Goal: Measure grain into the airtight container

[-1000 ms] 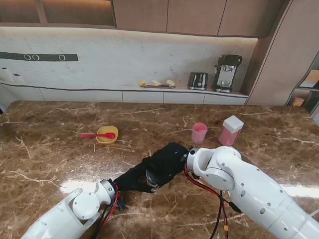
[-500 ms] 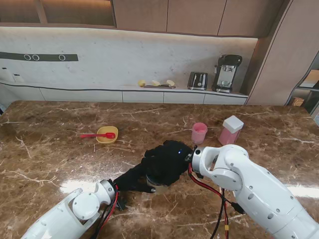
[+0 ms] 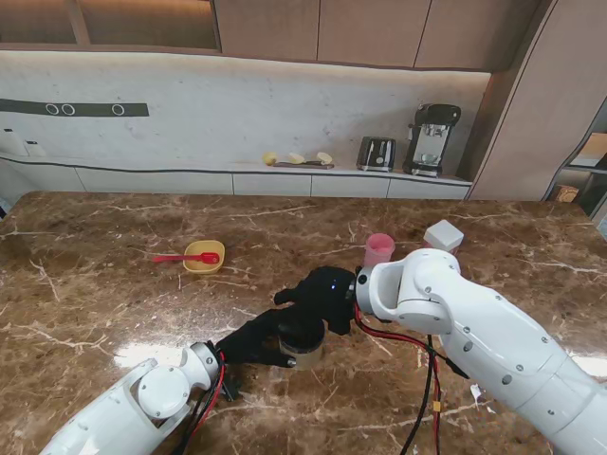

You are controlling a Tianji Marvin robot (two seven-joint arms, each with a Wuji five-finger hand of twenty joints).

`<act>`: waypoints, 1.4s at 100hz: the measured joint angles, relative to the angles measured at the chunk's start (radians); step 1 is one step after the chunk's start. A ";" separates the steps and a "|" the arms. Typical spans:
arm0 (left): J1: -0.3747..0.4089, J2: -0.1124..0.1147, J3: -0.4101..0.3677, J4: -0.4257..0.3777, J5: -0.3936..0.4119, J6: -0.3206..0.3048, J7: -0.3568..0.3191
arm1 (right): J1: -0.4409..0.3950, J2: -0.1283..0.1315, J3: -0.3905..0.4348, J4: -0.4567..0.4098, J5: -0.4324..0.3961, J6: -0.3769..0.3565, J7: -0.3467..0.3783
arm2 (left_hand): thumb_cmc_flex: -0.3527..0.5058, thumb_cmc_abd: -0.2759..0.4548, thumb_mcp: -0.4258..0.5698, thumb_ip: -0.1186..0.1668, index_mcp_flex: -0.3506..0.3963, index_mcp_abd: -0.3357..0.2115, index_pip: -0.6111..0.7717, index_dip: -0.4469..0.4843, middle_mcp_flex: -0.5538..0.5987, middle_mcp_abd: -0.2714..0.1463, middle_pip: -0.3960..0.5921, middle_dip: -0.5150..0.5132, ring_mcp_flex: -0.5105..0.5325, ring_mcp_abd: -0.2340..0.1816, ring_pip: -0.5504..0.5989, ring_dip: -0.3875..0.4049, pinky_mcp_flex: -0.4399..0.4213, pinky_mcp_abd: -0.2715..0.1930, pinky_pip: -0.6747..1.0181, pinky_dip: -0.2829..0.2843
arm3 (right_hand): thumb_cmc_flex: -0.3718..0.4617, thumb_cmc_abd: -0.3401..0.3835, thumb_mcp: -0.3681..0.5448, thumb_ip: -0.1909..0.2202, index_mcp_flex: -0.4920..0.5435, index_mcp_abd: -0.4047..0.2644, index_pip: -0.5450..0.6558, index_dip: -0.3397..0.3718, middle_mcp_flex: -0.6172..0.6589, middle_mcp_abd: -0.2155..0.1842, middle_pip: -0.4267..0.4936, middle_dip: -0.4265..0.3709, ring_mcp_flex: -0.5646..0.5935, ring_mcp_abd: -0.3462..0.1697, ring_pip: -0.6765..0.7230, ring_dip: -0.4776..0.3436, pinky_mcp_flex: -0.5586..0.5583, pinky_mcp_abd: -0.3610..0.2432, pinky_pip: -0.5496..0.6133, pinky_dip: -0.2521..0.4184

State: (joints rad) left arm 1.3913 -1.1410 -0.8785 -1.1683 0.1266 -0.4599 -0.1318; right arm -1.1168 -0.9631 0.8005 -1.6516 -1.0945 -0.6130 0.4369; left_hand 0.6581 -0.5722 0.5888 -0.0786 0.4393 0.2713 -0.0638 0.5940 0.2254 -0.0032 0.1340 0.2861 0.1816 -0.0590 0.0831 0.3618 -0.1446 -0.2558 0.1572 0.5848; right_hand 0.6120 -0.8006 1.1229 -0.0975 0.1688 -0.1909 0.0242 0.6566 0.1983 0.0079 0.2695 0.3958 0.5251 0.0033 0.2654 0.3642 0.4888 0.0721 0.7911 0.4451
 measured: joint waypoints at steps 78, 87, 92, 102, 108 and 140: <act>0.004 0.000 -0.004 -0.003 0.001 0.002 0.000 | -0.048 -0.026 0.004 0.051 0.002 0.078 -0.174 | 0.000 0.000 0.000 0.000 0.033 0.006 -0.052 -0.038 0.002 0.000 0.013 0.000 0.002 0.000 0.000 0.000 0.002 0.000 0.000 0.000 | -0.248 0.183 -0.160 -0.001 0.195 -0.004 0.137 0.070 0.309 -0.064 0.121 0.182 0.234 -0.037 0.218 0.188 0.144 -0.023 0.267 0.000; 0.005 0.000 -0.005 -0.004 0.002 0.002 0.000 | -0.065 -0.027 0.022 0.051 -0.004 0.074 -0.174 | 0.000 0.000 0.000 0.000 0.033 0.006 -0.052 -0.039 0.002 0.000 0.013 0.000 0.002 0.000 0.000 0.000 0.002 0.000 0.000 0.000 | -0.278 0.203 -0.170 -0.001 0.193 0.005 0.112 0.038 0.273 -0.064 0.045 0.113 0.184 -0.027 0.125 0.138 0.086 -0.012 0.217 0.000; 0.005 0.000 -0.005 -0.004 0.002 0.002 0.000 | -0.064 -0.027 0.028 0.043 0.024 0.068 -0.117 | 0.000 0.000 0.000 0.000 0.034 0.004 -0.052 -0.038 0.003 0.000 0.013 0.000 0.002 0.000 0.000 0.000 0.002 0.000 0.000 0.000 | -0.273 0.236 -0.171 0.005 0.179 0.034 0.096 0.020 0.259 -0.062 0.030 0.092 0.170 -0.017 0.091 0.128 0.070 -0.007 0.193 0.000; 0.005 0.001 -0.005 -0.004 0.002 0.002 -0.001 | -0.049 -0.021 0.023 0.034 0.095 0.055 -0.021 | 0.000 0.000 0.000 0.000 0.051 0.017 -0.054 -0.039 0.013 0.000 0.019 0.000 0.002 0.000 0.000 0.000 0.002 0.000 0.000 0.000 | -0.261 0.188 -0.308 0.002 0.159 0.068 0.076 -0.004 0.230 -0.049 -0.006 0.069 0.142 0.000 0.054 0.107 0.048 -0.001 0.156 0.000; 0.005 0.001 -0.005 -0.004 0.003 0.001 -0.001 | -0.037 -0.015 0.009 0.038 0.085 0.045 -0.036 | 0.000 0.000 0.000 0.000 0.051 0.017 -0.054 -0.039 0.013 0.000 0.022 0.000 0.002 0.000 0.000 0.000 0.002 0.000 0.000 0.000 | -0.234 0.190 -0.428 0.002 0.146 0.078 0.072 -0.016 0.228 -0.049 -0.011 0.069 0.139 0.002 0.052 0.107 0.037 0.000 0.141 0.000; 0.008 0.001 -0.009 -0.006 0.004 0.001 -0.003 | -0.037 -0.015 0.008 0.060 0.043 0.019 -0.087 | 0.000 0.000 0.000 0.000 0.056 0.018 -0.054 -0.039 0.013 0.000 0.023 0.000 0.002 -0.001 0.000 0.000 0.002 0.000 0.000 0.000 | -0.077 0.129 -0.492 0.016 0.148 0.088 0.054 -0.041 0.228 -0.051 -0.015 0.068 0.140 -0.004 0.041 0.107 0.045 0.002 0.129 0.000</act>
State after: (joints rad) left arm 1.3993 -1.1405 -0.8876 -1.1744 0.1307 -0.4588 -0.1345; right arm -1.1533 -0.9783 0.8089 -1.5915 -1.0510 -0.5940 0.3496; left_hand 0.6581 -0.5722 0.5883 -0.0788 0.4952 0.2890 -0.1178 0.5547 0.2386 -0.0032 0.1572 0.2862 0.1835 -0.0599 0.0831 0.3618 -0.1425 -0.2563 0.1572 0.5848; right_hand 0.5354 -0.6715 0.6311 -0.0810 0.3165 -0.1025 0.0778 0.6153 0.4258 -0.0428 0.2542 0.4642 0.6652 -0.0005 0.3063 0.4708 0.5339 0.0736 0.9199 0.4449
